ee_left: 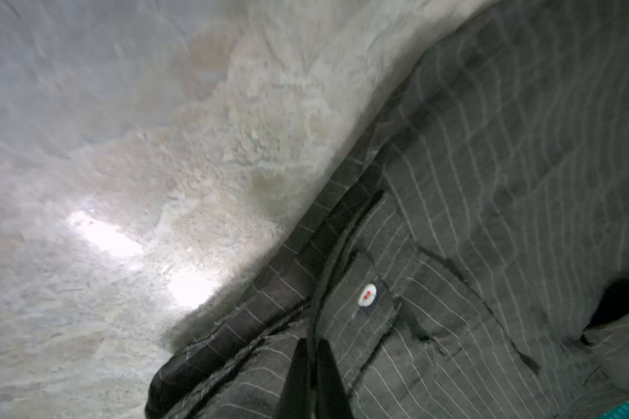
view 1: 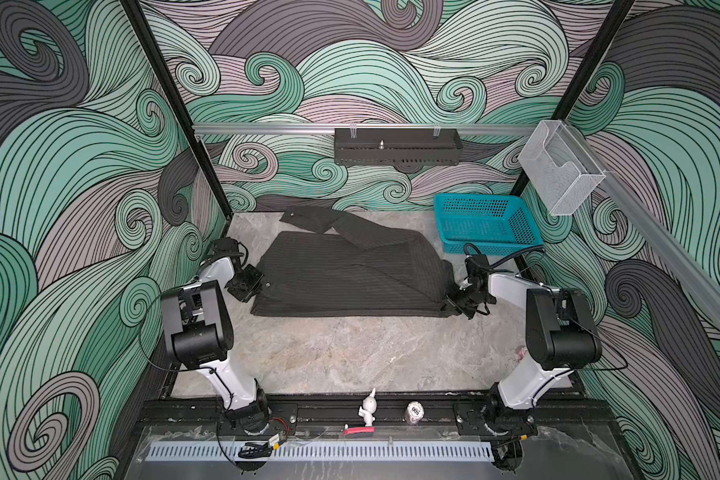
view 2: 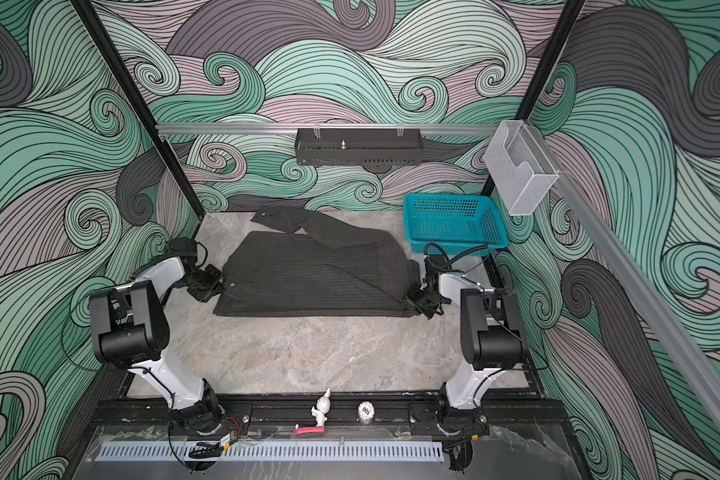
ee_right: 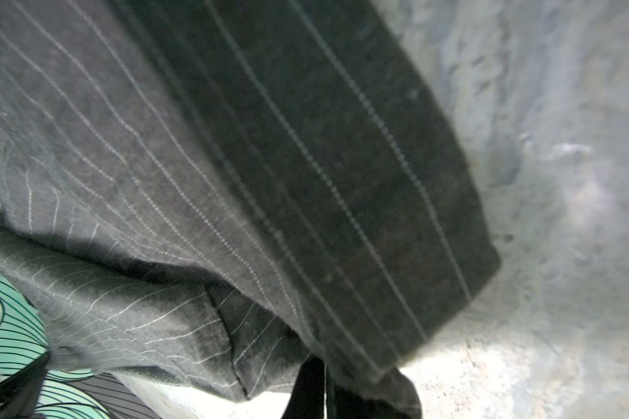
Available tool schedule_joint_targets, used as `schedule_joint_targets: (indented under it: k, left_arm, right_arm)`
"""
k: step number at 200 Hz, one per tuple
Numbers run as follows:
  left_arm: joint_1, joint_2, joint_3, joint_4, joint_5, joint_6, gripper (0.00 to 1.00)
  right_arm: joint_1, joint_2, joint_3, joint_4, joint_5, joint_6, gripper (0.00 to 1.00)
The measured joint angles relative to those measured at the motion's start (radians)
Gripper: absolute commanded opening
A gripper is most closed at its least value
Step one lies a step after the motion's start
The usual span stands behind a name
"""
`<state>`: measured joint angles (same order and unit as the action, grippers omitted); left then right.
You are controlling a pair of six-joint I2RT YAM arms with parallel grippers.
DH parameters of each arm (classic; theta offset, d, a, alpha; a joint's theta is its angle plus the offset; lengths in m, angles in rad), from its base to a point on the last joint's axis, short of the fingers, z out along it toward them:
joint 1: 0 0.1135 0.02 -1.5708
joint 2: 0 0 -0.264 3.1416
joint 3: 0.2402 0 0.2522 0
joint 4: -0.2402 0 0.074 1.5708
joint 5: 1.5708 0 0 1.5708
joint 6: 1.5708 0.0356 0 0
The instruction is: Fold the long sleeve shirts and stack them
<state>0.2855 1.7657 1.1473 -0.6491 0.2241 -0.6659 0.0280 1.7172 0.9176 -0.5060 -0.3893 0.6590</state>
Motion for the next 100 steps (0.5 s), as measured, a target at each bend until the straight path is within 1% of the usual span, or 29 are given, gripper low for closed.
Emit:
schedule_joint_targets:
  k: [39, 47, 53, 56, 67, 85, 93, 100]
  left_arm:
    - [-0.007, 0.040, -0.012, -0.001, 0.014, 0.000, 0.00]
    - [-0.008, 0.039, -0.011, 0.000, 0.016, 0.000, 0.00]
    - [-0.008, 0.039, -0.011, 0.000, 0.016, 0.000, 0.00]
    - [-0.008, 0.039, -0.011, -0.001, 0.016, 0.000, 0.03]
    - [-0.008, 0.039, -0.011, -0.003, 0.016, 0.002, 0.19]
    - [-0.008, 0.038, -0.006, -0.016, 0.014, 0.001, 0.42]
    - [-0.007, 0.030, -0.002, -0.032, 0.005, 0.004, 0.47]
    - [-0.008, 0.018, 0.002, -0.049, -0.003, 0.008, 0.50]
  right_arm:
    - [0.000, 0.000, -0.004, 0.006, -0.008, 0.000, 0.07]
    - [0.000, 0.000, -0.004, 0.006, -0.011, 0.000, 0.10]
    - [-0.001, -0.002, -0.005, 0.006, -0.011, 0.001, 0.16]
    - [-0.001, -0.003, -0.006, 0.007, -0.014, -0.001, 0.19]
    - [-0.002, -0.011, -0.006, 0.007, -0.018, 0.001, 0.31]
    - [0.001, -0.038, -0.008, -0.015, -0.015, -0.012, 0.43]
    - [0.001, -0.061, -0.009, -0.038, -0.011, -0.016, 0.47]
    - [0.001, -0.087, -0.009, -0.060, -0.008, -0.023, 0.48]
